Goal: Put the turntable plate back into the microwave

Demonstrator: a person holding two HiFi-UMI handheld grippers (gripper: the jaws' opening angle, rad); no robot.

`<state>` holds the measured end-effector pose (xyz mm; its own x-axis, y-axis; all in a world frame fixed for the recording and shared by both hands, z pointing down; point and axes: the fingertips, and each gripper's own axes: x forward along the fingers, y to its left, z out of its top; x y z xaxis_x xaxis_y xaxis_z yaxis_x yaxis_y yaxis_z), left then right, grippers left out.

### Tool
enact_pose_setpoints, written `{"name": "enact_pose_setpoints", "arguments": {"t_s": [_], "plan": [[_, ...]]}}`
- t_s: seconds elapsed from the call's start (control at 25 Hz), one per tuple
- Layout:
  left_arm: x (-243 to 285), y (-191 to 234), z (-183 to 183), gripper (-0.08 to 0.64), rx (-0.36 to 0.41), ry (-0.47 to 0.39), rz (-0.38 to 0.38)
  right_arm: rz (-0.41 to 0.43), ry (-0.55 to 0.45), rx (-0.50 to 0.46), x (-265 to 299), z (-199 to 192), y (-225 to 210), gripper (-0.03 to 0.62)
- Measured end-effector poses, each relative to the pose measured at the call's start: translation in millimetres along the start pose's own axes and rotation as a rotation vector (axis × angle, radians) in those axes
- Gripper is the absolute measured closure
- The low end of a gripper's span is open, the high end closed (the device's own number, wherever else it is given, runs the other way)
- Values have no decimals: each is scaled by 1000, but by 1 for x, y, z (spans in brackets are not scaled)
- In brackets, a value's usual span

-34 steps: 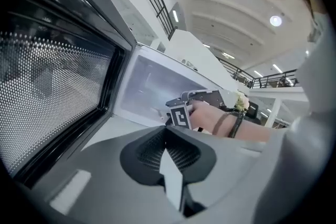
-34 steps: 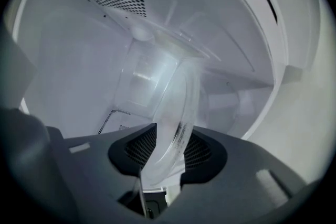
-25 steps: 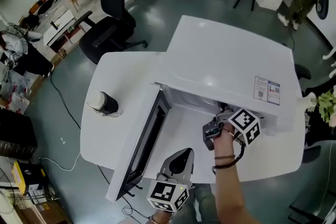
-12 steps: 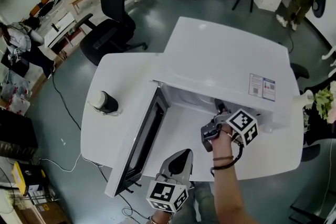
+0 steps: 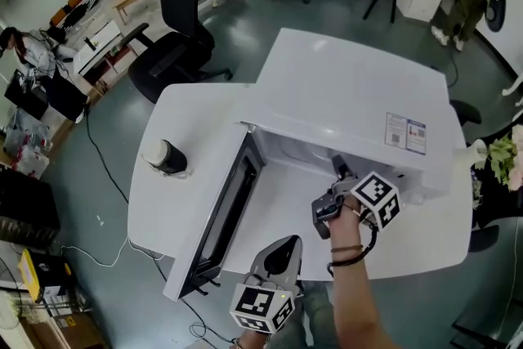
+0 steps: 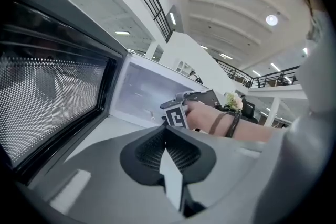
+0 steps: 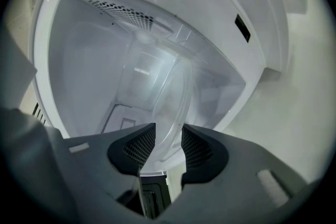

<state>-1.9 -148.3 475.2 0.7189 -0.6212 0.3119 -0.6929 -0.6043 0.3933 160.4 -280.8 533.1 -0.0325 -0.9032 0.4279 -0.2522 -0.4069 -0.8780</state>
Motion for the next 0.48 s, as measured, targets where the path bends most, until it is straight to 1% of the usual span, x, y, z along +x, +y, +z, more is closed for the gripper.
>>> {"name": "enact_pose_setpoints", "arguments": {"t_s": [0.48], "plan": [[-11,-1,-3,560,-2,-4,11,18,29,27,-5,-12,-1,457]]}}
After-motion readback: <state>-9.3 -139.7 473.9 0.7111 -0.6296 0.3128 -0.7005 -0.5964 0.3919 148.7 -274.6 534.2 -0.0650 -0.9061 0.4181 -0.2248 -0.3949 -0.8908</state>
